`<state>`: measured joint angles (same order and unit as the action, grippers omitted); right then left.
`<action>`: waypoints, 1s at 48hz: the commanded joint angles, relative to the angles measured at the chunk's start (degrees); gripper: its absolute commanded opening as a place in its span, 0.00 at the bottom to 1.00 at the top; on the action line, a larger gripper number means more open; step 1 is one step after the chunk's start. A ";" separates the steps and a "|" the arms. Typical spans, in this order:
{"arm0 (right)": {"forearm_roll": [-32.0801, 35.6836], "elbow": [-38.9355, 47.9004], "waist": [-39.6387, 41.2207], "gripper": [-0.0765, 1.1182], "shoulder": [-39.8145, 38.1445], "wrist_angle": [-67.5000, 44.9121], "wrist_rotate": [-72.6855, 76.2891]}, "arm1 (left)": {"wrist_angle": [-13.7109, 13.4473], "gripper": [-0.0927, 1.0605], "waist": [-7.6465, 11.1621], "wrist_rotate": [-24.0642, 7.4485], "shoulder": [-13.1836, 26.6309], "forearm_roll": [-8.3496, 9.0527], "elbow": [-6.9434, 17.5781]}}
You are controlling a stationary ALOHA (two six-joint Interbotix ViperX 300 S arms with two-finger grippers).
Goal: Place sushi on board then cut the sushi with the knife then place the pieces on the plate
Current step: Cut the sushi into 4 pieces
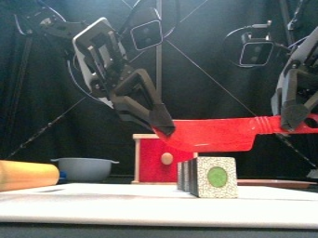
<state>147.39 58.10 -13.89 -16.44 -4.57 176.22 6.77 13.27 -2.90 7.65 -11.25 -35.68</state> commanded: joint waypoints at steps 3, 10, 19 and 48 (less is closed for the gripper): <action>-0.18 -0.97 -0.18 0.42 -0.09 0.26 0.35 | 0.35 0.41 0.70 -0.09 -1.05 -0.44 1.14; -0.18 -0.88 -0.18 0.42 0.09 0.35 0.35 | 0.35 0.41 0.97 -0.26 -0.62 -1.23 1.05; -0.18 -0.88 -0.18 0.42 0.44 0.97 0.35 | 0.35 0.41 1.05 -0.26 0.00 -1.41 1.05; -0.70 -1.14 0.00 0.42 2.72 1.32 0.35 | 0.35 0.41 1.05 -0.09 1.58 -1.49 0.97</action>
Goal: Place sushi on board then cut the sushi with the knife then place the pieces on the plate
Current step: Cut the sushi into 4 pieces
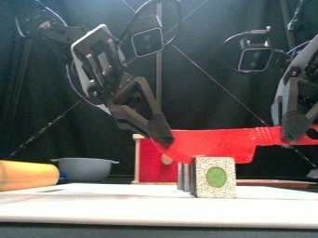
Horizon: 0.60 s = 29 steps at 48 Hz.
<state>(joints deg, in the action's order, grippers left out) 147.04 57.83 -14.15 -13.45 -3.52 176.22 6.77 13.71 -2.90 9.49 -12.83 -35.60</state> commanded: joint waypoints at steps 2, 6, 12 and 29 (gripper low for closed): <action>-0.53 -0.79 0.18 0.42 0.00 0.26 0.35 | 0.35 0.41 0.62 -0.09 -0.09 0.09 0.97; -0.79 -0.79 0.18 0.42 0.53 0.26 0.35 | 0.35 0.41 0.62 -0.09 0.18 0.09 0.97; -1.41 -1.05 -0.09 0.42 1.67 0.35 0.35 | 0.35 0.41 0.62 -0.09 0.53 0.00 0.88; -2.90 -1.67 -0.79 0.42 5.19 0.26 0.35 | -0.70 0.41 0.97 -0.18 1.85 -1.41 0.88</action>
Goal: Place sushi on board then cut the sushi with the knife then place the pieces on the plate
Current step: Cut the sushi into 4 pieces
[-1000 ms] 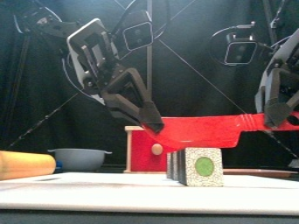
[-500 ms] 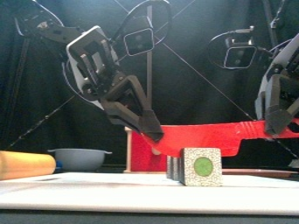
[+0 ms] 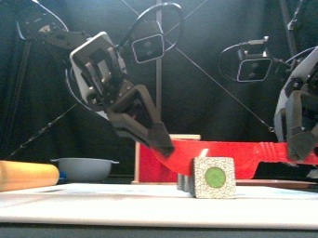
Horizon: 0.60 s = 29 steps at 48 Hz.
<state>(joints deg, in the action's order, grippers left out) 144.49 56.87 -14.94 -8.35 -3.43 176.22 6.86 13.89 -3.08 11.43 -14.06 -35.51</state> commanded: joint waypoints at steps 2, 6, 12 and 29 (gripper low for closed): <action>-0.35 -0.79 0.00 0.42 0.44 0.26 0.35 | -1.05 0.41 0.79 -0.09 0.09 -0.35 0.88; -0.44 -0.79 0.00 0.42 0.70 0.53 0.35 | -1.58 0.41 0.79 -0.09 0.26 -0.70 0.88; -0.79 -0.97 -0.35 0.42 0.62 0.88 0.35 | -1.93 0.41 0.88 -0.09 0.26 -0.88 0.97; -2.02 -1.93 -2.37 0.42 0.35 0.88 0.26 | -2.11 0.41 2.20 -0.18 -0.97 -0.79 1.32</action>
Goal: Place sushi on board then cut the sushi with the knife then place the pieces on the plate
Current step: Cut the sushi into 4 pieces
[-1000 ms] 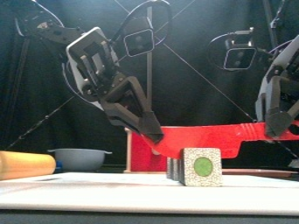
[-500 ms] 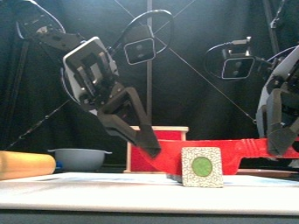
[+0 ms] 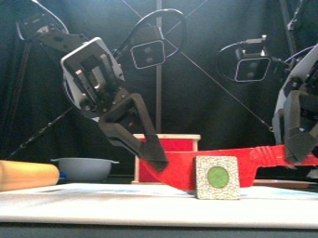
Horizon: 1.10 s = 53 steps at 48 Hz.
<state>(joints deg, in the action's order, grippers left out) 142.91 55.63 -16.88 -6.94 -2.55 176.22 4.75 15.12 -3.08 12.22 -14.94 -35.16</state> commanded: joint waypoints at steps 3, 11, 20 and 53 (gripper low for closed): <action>-0.53 -0.70 -0.53 0.42 -1.14 0.00 0.26 | 0.00 0.41 0.97 -0.18 -2.11 0.00 0.97; -0.44 -0.88 -0.62 0.42 -1.67 -0.09 0.18 | -0.09 0.41 0.97 -0.18 -2.64 0.18 1.23; 0.44 -0.70 -0.26 0.42 -3.25 -0.09 0.18 | -0.09 0.41 0.70 -0.35 -3.34 0.88 1.41; 0.97 1.14 1.05 0.42 -12.04 -2.46 0.18 | 0.35 0.41 -2.55 -0.44 -6.94 7.82 4.92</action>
<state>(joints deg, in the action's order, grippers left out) 144.14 56.95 -16.61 -16.70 -5.27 176.22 4.39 13.80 -3.16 6.86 -8.44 -33.22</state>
